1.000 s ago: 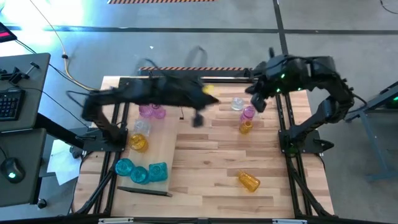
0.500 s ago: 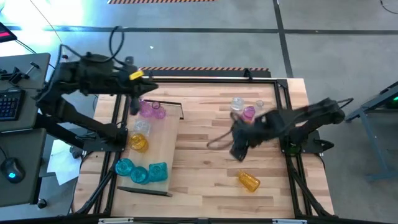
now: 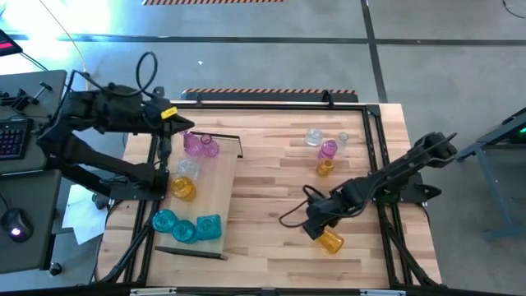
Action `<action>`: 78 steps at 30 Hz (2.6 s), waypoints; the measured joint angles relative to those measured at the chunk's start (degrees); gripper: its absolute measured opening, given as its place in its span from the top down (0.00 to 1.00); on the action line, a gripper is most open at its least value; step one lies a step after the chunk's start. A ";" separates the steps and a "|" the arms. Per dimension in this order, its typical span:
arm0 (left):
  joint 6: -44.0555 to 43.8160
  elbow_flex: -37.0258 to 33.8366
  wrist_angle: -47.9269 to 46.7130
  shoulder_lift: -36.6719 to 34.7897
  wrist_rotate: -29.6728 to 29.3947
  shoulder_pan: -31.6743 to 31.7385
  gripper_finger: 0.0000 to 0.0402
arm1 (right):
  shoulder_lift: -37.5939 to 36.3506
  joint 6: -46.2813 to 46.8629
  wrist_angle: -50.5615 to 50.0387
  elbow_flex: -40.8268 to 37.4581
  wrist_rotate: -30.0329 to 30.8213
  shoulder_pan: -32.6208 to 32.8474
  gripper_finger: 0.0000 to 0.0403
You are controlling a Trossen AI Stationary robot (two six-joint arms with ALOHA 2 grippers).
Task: Sort vases onto shelf
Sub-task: Put the bottom yellow flower vase on the shelf
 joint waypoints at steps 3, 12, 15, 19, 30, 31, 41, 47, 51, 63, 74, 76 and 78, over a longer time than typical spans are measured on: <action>-1.29 -3.00 -0.05 -0.87 0.21 0.00 0.99 | 0.20 -2.47 0.01 -1.46 0.01 -0.02 0.30; -5.26 -7.05 0.30 -1.00 0.66 0.00 0.99 | 3.91 -12.93 0.23 -5.02 -3.94 0.00 0.30; -6.14 -7.03 1.15 -0.72 0.63 0.00 0.99 | 6.21 -16.89 1.52 -5.02 -4.97 -0.13 0.30; -7.76 -7.03 2.81 -0.81 -0.10 0.00 0.99 | 9.63 -20.56 5.49 -5.02 -7.02 -0.17 0.30; -7.93 -7.03 3.93 -0.78 -0.20 0.00 0.99 | 15.24 -21.49 7.72 -4.75 -11.50 -1.22 0.30; -7.93 -7.03 3.93 -0.78 -0.20 0.00 0.99 | 15.28 -21.37 7.79 -4.80 -11.90 -1.52 0.30; -7.91 -7.03 3.85 -0.78 -0.20 0.00 0.99 | 15.37 -20.10 7.60 -4.86 -12.53 -3.17 0.52; -7.85 -7.03 3.71 -0.78 -0.14 0.00 0.99 | 15.44 -18.86 7.85 -4.75 -11.60 -3.15 0.70; -7.82 -7.03 3.69 -0.78 -0.10 0.00 0.99 | 15.56 -18.55 7.23 -4.01 -11.40 -3.17 0.70; -7.82 -7.01 3.66 -0.78 0.01 0.00 0.99 | 15.87 -18.26 8.98 3.55 -4.38 -3.41 0.69; -8.37 -7.01 3.66 -0.79 -2.11 -0.02 0.99 | 15.82 -25.96 9.72 20.05 14.12 -8.42 0.69; -8.87 -7.01 3.65 -1.03 -2.12 -0.12 0.99 | 15.80 -28.63 9.60 23.22 16.89 -9.58 0.69; -9.71 -7.01 3.64 -1.51 -2.09 -0.51 0.99 | 15.76 -31.14 9.59 26.29 20.05 -10.61 0.68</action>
